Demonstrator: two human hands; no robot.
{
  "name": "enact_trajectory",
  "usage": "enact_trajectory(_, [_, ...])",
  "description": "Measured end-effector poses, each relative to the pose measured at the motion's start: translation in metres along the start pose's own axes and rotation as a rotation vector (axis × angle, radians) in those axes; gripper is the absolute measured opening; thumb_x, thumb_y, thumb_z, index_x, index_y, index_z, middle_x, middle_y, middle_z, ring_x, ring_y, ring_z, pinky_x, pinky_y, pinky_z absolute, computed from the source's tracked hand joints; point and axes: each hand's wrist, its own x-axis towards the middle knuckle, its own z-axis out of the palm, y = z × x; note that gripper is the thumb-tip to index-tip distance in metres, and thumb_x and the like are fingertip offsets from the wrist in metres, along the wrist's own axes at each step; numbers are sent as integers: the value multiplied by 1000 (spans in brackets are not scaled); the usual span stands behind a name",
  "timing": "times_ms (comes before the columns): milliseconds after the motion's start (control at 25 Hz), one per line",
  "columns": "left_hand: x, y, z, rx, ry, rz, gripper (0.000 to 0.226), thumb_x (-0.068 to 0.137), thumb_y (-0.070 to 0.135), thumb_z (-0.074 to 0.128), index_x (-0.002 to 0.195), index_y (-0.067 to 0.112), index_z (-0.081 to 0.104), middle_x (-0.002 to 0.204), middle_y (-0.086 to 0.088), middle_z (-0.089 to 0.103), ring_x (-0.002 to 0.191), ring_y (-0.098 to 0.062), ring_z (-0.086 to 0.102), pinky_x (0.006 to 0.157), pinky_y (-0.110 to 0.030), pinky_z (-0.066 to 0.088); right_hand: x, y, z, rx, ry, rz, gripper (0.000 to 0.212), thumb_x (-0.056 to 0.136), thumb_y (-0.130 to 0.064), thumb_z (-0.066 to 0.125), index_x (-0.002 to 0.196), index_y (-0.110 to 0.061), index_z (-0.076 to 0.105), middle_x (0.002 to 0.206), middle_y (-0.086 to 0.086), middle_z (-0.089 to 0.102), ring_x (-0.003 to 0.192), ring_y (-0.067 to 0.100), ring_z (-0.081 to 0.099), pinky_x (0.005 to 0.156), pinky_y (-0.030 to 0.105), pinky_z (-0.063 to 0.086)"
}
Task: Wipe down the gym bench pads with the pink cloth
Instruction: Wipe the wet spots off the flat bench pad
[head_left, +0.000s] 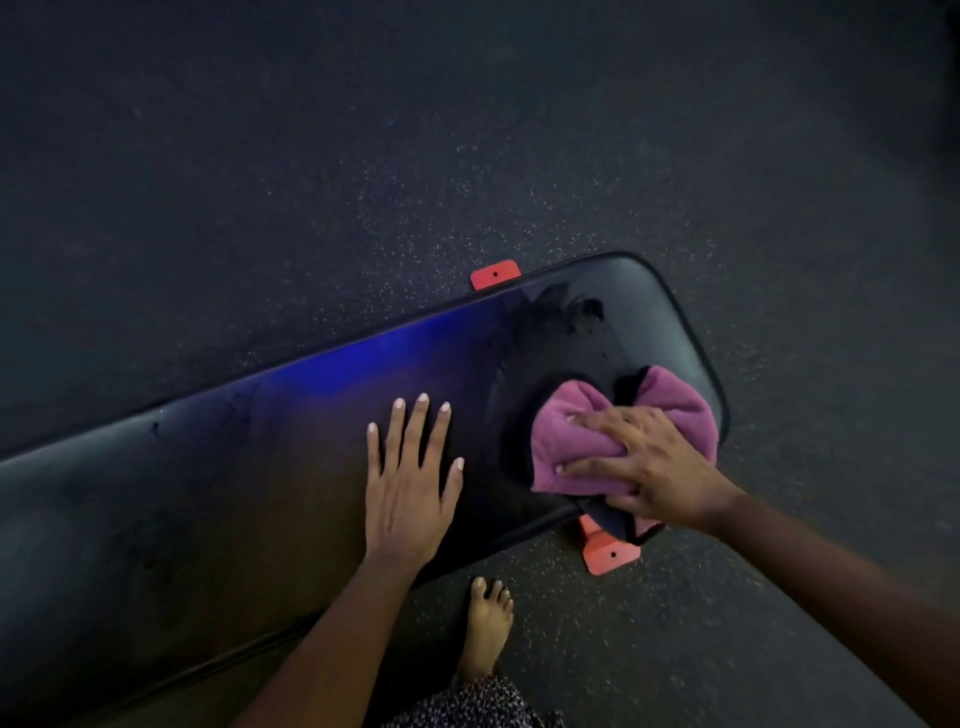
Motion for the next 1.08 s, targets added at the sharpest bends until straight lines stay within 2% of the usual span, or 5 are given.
enact_trajectory(200, [27, 43, -2, -61, -2, -3, 57, 93, 41, 23, 145, 18, 25, 151, -10, 33, 141, -26, 18, 115, -48, 11, 6, 18, -7, -40, -5, -81, 40, 74, -47, 49, 114, -47, 48, 132, 0, 42, 105, 23, 46, 77, 40, 49])
enact_trajectory(360, [59, 66, 6, -88, 40, 96, 54, 94, 40, 25, 144, 19, 24, 151, -8, 33, 142, -24, 15, 115, -43, 6, 56, 74, -24, -53, 82, 195, 41, 75, -43, 49, 114, -39, 59, 121, 15, 56, 90, 37, 57, 72, 44, 50])
enact_trajectory(640, [96, 109, 22, -7, 8, 188, 56, 93, 43, 27, 145, 20, 26, 151, -7, 33, 142, -22, 14, 115, -44, 6, 110, 159, -45, -99, -75, 279, 53, 77, -52, 33, 128, -45, 48, 133, 12, 44, 108, 32, 47, 86, 48, 46])
enact_trajectory(920, [96, 111, 26, 94, -17, 189, 59, 93, 46, 24, 146, 20, 23, 154, -7, 27, 144, -25, 16, 116, -44, 2, 107, 194, -51, 218, 27, 490, 47, 89, -28, 49, 135, -35, 45, 126, 14, 45, 112, 30, 47, 97, 34, 34])
enact_trajectory(1080, [96, 113, 24, 94, -40, 184, 60, 92, 46, 24, 146, 19, 24, 153, -8, 28, 143, -26, 17, 115, -47, 8, 61, 191, -42, 401, 63, 625, 56, 80, -36, 38, 135, -34, 44, 119, 13, 48, 110, 31, 49, 95, 38, 38])
